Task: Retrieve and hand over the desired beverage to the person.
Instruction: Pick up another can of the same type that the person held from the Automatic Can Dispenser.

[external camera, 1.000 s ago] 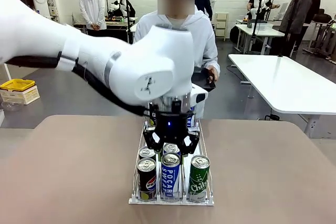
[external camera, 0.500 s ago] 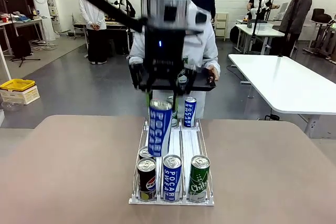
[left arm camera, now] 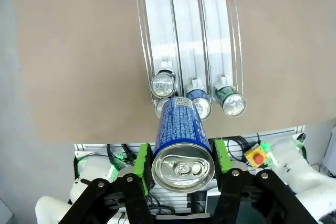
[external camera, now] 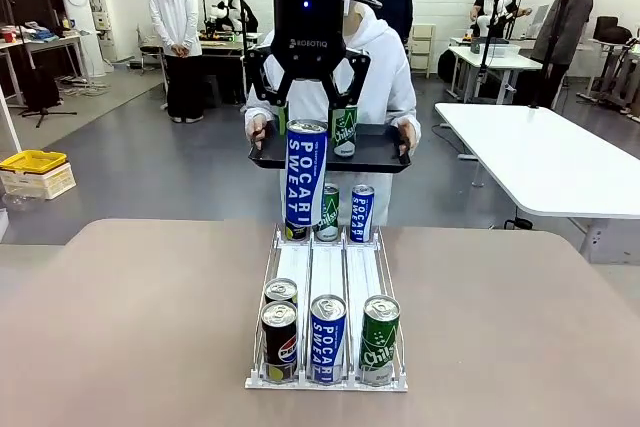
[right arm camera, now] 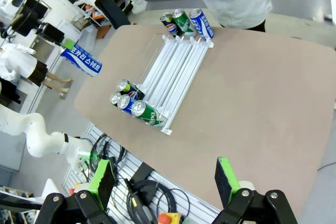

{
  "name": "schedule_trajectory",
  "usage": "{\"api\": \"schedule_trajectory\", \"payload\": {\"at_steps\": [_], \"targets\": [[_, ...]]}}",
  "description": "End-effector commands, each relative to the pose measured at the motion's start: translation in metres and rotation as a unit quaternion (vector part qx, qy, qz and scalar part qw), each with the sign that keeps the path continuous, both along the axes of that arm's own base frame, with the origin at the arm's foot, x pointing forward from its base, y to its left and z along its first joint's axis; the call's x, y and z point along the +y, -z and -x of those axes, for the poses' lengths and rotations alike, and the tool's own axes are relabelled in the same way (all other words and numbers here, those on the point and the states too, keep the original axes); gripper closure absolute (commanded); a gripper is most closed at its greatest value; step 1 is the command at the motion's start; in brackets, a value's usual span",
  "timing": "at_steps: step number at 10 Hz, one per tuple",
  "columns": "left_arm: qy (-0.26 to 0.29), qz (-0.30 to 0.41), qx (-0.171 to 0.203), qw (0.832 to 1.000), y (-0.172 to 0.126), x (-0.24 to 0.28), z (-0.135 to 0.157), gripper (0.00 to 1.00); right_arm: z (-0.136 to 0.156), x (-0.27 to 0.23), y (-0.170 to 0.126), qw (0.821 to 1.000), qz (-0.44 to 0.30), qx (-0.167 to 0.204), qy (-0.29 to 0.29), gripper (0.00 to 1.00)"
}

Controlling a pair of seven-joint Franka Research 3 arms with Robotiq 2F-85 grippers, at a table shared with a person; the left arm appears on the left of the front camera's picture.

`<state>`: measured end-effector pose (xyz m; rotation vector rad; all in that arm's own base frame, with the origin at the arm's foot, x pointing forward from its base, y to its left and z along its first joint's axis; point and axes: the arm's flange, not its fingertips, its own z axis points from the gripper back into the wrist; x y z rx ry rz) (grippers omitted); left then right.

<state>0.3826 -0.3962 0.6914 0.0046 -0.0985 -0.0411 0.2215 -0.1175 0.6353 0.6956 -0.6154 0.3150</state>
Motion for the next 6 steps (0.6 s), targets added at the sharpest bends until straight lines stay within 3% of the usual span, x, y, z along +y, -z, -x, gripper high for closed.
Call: {"api": "schedule_trajectory", "payload": {"at_steps": [1,6], "targets": [[-0.012,0.004,-0.005,1.000,-0.017,-0.006,-0.010,0.89,-0.002,0.000,0.000,1.000,-0.007,-0.005,-0.010,0.00],[-0.004,0.006,0.001,1.000,-0.003,0.001,-0.008,0.89,-0.002,0.000,0.000,1.000,-0.007,-0.005,-0.010,0.00]]}}
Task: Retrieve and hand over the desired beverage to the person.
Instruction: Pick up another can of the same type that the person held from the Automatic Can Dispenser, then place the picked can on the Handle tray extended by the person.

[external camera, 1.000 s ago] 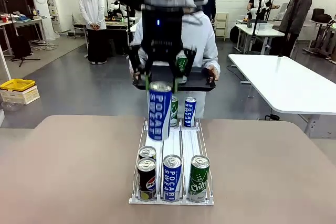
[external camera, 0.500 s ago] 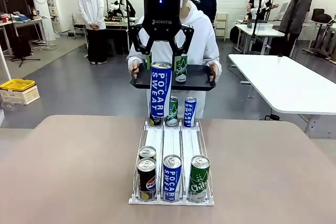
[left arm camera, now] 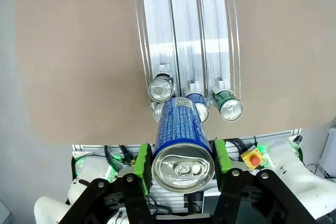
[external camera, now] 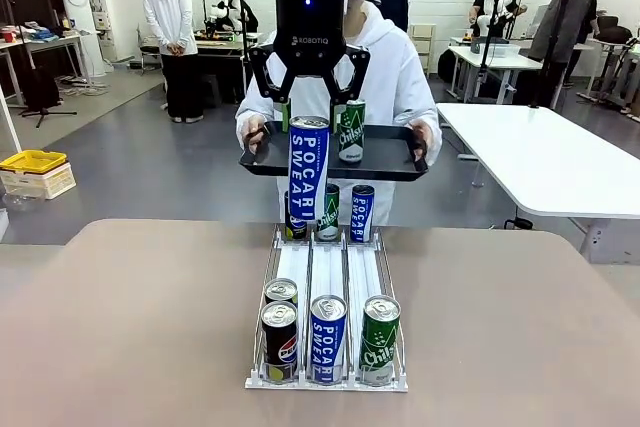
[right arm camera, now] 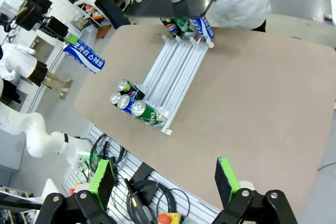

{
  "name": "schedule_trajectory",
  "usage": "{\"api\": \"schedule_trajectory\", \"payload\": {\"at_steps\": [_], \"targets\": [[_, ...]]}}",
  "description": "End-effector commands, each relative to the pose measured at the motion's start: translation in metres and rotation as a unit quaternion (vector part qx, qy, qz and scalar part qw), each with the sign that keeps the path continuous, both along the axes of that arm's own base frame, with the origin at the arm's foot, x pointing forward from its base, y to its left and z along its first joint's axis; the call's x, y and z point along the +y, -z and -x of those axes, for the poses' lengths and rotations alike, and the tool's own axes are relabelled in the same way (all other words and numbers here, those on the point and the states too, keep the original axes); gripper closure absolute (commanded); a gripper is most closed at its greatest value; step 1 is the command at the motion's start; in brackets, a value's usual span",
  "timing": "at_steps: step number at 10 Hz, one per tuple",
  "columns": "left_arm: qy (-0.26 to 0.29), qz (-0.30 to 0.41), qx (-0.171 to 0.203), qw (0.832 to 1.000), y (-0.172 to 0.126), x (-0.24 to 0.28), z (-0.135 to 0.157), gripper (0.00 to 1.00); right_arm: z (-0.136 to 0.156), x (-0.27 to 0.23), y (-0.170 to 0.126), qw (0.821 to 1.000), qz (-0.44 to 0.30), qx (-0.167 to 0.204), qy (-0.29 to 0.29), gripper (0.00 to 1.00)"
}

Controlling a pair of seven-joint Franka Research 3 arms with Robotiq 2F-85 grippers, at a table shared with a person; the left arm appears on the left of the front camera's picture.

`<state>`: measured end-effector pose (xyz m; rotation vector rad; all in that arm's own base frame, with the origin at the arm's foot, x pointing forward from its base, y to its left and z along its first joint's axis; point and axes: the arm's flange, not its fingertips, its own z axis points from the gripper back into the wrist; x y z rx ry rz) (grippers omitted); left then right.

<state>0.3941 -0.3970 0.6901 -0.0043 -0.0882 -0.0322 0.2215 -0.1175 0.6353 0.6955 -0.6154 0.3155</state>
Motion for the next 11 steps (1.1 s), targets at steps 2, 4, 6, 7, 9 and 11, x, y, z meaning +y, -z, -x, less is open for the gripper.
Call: {"api": "schedule_trajectory", "payload": {"at_steps": [2,4,6,7,9,11], "targets": [[0.000,0.001,-0.004,1.000,-0.0042,0.0013,0.0034,0.89,-0.0018,-0.0005,0.0003,1.000,-0.008,-0.005,-0.010,0.00],[0.000,0.001,-0.004,1.000,-0.0042,0.0013,0.0034,0.89,-0.0018,-0.0005,0.0003,1.000,-0.008,-0.005,-0.010,0.00],[0.000,0.001,-0.004,1.000,-0.0042,0.0013,0.0034,0.89,-0.0018,-0.0005,0.0003,1.000,-0.008,-0.005,-0.010,0.00],[0.000,0.001,-0.004,1.000,-0.0042,0.0013,0.0034,0.89,-0.0018,-0.0005,0.0003,1.000,-0.008,-0.005,-0.010,0.00],[0.000,0.001,-0.004,1.000,-0.0042,0.0013,0.0034,0.89,-0.0018,-0.0005,0.0003,1.000,-0.008,-0.005,-0.010,0.00],[0.000,0.001,-0.004,1.000,-0.0042,0.0013,0.0034,0.89,-0.0018,-0.0005,0.0003,1.000,-0.008,-0.005,-0.010,0.00]]}}
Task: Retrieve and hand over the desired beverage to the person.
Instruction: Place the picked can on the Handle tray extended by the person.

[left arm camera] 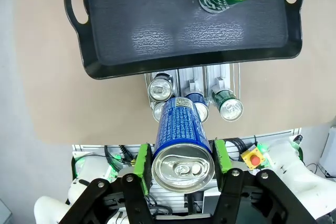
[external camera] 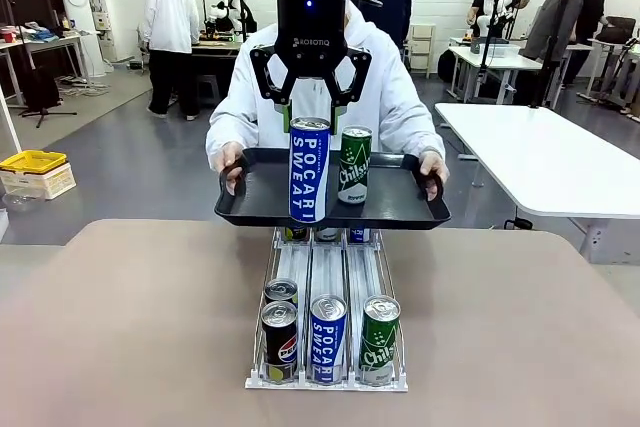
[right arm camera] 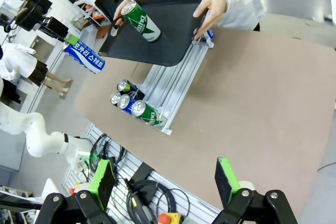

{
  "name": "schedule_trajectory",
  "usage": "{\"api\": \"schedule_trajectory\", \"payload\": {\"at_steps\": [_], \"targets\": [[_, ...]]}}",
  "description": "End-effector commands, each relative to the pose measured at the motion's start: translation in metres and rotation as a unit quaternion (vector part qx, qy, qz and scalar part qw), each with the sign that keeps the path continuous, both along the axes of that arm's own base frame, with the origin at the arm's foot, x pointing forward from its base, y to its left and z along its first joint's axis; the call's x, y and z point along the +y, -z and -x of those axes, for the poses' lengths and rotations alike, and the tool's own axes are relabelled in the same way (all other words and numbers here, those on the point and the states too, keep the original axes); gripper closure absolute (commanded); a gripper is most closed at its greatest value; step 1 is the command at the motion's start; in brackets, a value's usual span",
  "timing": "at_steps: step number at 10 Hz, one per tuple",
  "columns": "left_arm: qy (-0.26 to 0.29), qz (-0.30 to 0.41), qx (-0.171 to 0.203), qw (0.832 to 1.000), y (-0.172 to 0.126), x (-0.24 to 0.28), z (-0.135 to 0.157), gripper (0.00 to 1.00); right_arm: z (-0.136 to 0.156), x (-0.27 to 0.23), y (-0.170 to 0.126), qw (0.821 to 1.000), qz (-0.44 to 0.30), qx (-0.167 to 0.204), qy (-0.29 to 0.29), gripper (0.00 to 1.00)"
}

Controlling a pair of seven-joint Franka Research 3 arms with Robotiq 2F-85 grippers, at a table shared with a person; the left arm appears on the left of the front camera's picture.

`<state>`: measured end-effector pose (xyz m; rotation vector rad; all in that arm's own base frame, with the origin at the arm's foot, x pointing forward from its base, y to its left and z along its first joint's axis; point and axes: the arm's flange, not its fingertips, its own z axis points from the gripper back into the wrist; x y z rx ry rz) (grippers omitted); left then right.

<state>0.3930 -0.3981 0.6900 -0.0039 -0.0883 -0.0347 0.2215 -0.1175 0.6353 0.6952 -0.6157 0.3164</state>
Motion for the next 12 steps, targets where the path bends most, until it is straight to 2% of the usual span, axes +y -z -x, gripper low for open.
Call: {"api": "schedule_trajectory", "payload": {"at_steps": [1,9,10,11,12], "targets": [[-0.001,0.001,-0.004,1.000,-0.004,0.002,0.002,0.89,-0.002,0.000,0.000,1.000,-0.008,-0.005,-0.010,0.00],[-0.001,0.001,-0.004,1.000,-0.004,0.002,0.002,0.89,-0.002,0.000,0.000,1.000,-0.008,-0.005,-0.010,0.00],[0.000,0.000,0.000,1.000,0.000,0.000,0.000,0.43,-0.002,0.000,0.000,1.000,-0.008,-0.005,-0.010,0.00],[0.028,-0.008,-0.006,1.000,0.002,0.008,-0.010,0.43,-0.002,0.000,0.000,1.000,-0.008,-0.005,-0.010,0.00],[0.022,-0.002,0.002,1.000,0.000,0.019,-0.026,0.43,-0.002,0.000,0.000,1.000,-0.008,-0.005,-0.010,0.00]]}}
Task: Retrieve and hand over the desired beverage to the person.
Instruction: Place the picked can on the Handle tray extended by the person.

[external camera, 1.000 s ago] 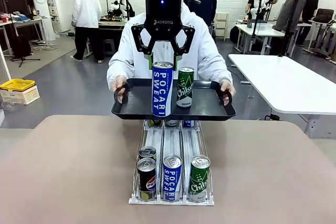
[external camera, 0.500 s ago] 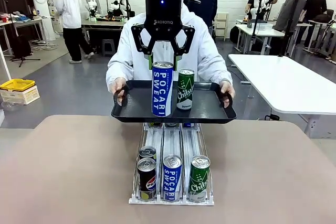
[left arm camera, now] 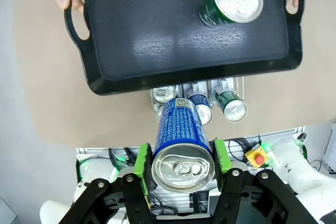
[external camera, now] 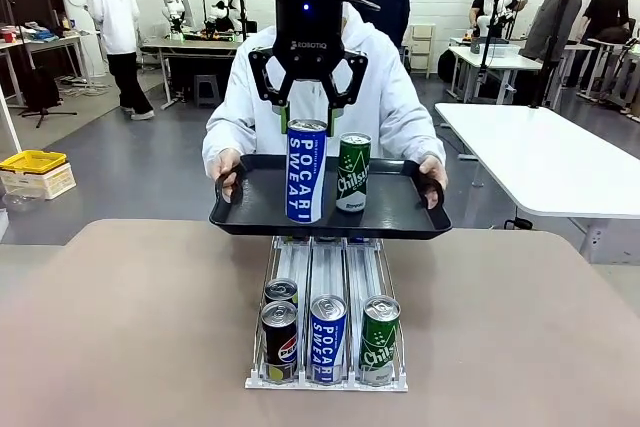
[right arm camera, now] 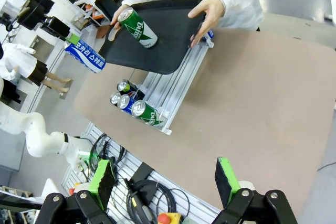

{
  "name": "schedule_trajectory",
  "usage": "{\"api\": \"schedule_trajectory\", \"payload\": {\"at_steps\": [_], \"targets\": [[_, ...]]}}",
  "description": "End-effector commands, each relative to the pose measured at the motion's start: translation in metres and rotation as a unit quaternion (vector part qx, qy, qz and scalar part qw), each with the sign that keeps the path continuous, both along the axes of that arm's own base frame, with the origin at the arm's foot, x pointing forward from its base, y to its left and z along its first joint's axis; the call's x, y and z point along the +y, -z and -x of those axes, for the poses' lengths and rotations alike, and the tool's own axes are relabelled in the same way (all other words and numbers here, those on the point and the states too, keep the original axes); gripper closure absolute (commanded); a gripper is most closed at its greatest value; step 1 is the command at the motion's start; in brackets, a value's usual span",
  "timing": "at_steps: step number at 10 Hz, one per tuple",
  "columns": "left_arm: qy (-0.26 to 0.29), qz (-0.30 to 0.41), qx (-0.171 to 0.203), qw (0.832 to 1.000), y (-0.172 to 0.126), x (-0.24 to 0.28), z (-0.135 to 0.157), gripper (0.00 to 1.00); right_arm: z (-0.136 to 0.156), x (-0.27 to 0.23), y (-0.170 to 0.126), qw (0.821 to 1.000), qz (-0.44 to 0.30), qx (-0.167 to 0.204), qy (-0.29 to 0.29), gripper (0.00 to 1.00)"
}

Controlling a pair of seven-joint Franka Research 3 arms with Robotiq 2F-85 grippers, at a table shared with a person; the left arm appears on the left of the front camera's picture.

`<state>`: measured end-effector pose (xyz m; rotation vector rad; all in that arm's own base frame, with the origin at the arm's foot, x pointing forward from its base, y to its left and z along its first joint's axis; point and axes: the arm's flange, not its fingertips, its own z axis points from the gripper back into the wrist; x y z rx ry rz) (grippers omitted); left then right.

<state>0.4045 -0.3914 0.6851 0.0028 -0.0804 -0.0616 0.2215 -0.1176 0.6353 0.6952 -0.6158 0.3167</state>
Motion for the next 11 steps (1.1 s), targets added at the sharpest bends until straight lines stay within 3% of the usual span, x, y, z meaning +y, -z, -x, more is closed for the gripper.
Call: {"api": "schedule_trajectory", "payload": {"at_steps": [1,4,6,8,11], "targets": [[0.002,0.003,-0.003,1.000,-0.006,0.020,-0.029,0.43,-0.002,0.000,0.000,1.000,-0.008,-0.005,-0.010,0.00],[-0.029,0.011,0.001,1.000,-0.003,0.045,-0.084,0.43,-0.002,0.000,0.000,1.000,-0.008,-0.005,-0.010,0.00],[-0.050,0.035,0.027,0.998,0.010,0.061,-0.120,0.43,-0.002,0.000,0.000,1.000,-0.008,-0.005,-0.010,0.00],[-0.078,0.069,0.029,0.994,0.023,0.075,-0.152,0.43,-0.002,0.000,0.000,1.000,-0.008,-0.005,-0.010,0.00],[-0.064,0.064,0.031,0.995,0.034,0.073,-0.156,0.43,-0.002,0.000,0.000,1.000,-0.008,-0.005,-0.010,0.00]]}}
